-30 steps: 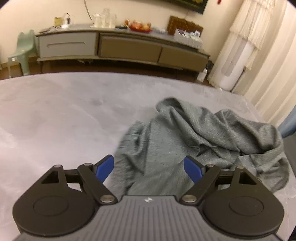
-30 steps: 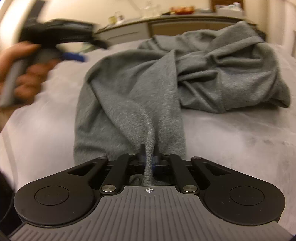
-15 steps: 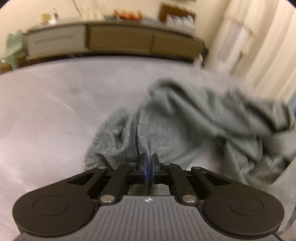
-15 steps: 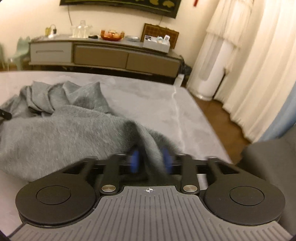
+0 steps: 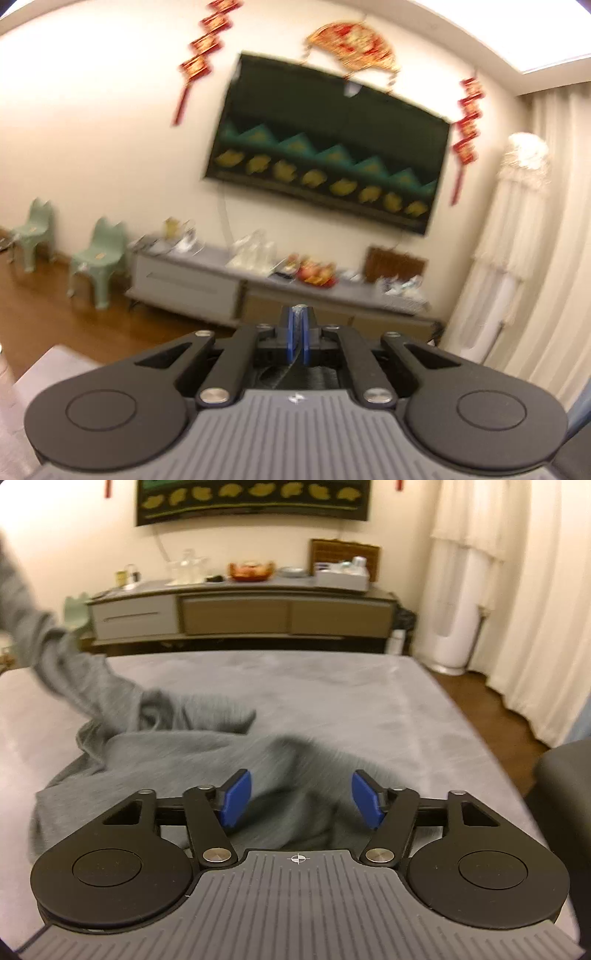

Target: Fold clothes

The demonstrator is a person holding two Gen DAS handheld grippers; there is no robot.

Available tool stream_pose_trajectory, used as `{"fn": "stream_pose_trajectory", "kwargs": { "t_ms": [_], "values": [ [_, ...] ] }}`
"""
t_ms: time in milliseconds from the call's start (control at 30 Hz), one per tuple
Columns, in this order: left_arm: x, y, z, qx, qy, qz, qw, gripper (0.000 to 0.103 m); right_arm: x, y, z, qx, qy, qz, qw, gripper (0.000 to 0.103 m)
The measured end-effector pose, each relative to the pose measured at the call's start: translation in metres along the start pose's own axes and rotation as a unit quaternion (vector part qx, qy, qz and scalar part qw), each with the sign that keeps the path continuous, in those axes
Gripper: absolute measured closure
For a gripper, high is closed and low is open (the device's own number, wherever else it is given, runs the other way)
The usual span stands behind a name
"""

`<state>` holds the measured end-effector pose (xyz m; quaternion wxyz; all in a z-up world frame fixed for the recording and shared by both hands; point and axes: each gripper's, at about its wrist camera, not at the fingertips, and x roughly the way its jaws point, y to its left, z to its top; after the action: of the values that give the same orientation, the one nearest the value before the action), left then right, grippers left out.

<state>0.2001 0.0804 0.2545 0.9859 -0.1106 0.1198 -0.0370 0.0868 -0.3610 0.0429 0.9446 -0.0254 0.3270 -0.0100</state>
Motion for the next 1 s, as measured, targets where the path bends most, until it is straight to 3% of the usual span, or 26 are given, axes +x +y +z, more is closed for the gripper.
{"fn": "stream_pose_trajectory", "kwargs": {
  "t_ms": [67, 133, 233, 267, 300, 333, 367, 400, 500, 567, 633, 733, 833, 900, 933, 1000],
  "values": [
    [0.011, -0.052, 0.008, 0.018, -0.002, -0.028, 0.9994, 0.098, 0.000, 0.013, -0.009, -0.004, 0.006, 0.017, 1.000, 0.036],
    [0.030, -0.120, -0.009, 0.058, 0.022, -0.069, 0.9957, 0.098, -0.002, 0.025, -0.019, -0.003, 0.011, 0.032, 0.999, 0.036],
    [0.060, -0.219, -0.037, 0.117, 0.060, -0.126, 0.9834, 0.091, -0.006, 0.033, -0.031, 0.003, 0.009, 0.049, 0.999, 0.031],
    [0.068, -0.240, -0.054, 0.132, 0.082, -0.130, 0.9792, 0.082, -0.006, 0.035, -0.035, 0.008, 0.010, 0.054, 0.998, 0.030],
    [0.072, -0.249, -0.072, 0.138, 0.100, -0.130, 0.9767, 0.058, -0.005, 0.034, -0.040, 0.009, 0.011, 0.057, 0.998, 0.030],
    [0.073, -0.256, -0.090, 0.143, 0.114, -0.129, 0.9745, 0.043, -0.004, 0.034, -0.046, 0.010, 0.012, 0.060, 0.998, 0.027],
    [0.067, -0.254, -0.106, 0.143, 0.118, -0.130, 0.9741, 0.019, -0.002, 0.032, -0.052, 0.012, 0.013, 0.063, 0.998, 0.025],
    [0.059, -0.247, -0.121, 0.141, 0.117, -0.133, 0.9740, 0.013, 0.000, 0.029, -0.058, 0.017, 0.015, 0.069, 0.997, 0.025],
    [0.038, -0.198, -0.161, 0.128, 0.132, -0.123, 0.9751, 0.013, 0.011, 0.018, -0.076, 0.044, 0.025, 0.080, 0.995, 0.024],
    [0.032, -0.144, -0.181, 0.109, 0.142, -0.078, 0.9807, 0.013, 0.014, 0.014, -0.079, 0.057, 0.034, 0.083, 0.994, 0.024],
    [0.038, -0.097, -0.196, 0.104, 0.167, -0.030, 0.9800, 0.013, 0.009, 0.014, -0.075, 0.059, 0.016, 0.094, 0.994, 0.022],
    [0.072, -0.048, -0.241, 0.120, 0.234, 0.036, 0.9641, 0.018, 0.011, 0.022, -0.073, 0.051, 0.013, 0.101, 0.993, 0.019],
    [0.105, -0.034, -0.278, 0.151, 0.278, 0.038, 0.9477, 0.019, 0.018, 0.037, -0.072, 0.020, 0.023, 0.099, 0.995, 0.020],
    [0.114, -0.034, -0.289, 0.152, 0.281, 0.012, 0.9476, 0.019, 0.022, 0.038, -0.072, 0.004, 0.033, 0.090, 0.995, 0.052],
    [0.118, -0.036, -0.294, 0.158, 0.283, 0.004, 0.9461, 0.019, 0.025, 0.035, -0.072, 0.002, 0.041, 0.087, 0.995, 0.091],
    [0.127, -0.038, -0.305, 0.169, 0.287, -0.013, 0.9427, 0.020, 0.028, 0.022, -0.072, 0.004, 0.050, 0.067, 0.996, 0.092]
  ]
}}
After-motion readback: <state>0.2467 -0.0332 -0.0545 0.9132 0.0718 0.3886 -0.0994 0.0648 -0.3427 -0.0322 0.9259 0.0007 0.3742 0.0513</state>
